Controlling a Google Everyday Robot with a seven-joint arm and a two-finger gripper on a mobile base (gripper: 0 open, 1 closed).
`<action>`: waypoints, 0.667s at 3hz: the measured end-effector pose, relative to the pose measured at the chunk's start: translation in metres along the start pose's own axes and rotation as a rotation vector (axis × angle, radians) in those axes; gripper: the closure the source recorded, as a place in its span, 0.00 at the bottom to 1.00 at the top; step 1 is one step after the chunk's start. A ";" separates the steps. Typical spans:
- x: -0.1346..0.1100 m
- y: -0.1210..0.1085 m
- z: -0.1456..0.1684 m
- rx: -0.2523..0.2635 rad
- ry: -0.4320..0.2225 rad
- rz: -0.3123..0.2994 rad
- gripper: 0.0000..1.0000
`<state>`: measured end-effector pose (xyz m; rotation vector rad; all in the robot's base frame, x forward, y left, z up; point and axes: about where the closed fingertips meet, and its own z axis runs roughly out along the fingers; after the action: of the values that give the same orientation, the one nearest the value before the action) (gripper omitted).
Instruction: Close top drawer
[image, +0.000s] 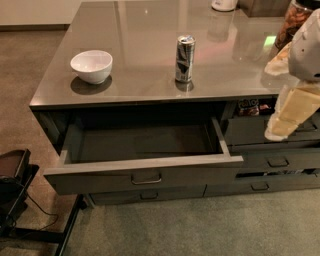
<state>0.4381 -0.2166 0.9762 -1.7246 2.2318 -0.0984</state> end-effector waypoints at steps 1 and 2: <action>0.001 0.006 0.015 0.002 -0.031 0.010 0.42; 0.004 0.021 0.059 -0.015 -0.099 0.045 0.66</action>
Offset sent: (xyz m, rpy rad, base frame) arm 0.0007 0.0167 -0.1382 0.2199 -0.0046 -0.0464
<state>0.4347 -0.2068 0.9144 -1.6489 2.2033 0.0130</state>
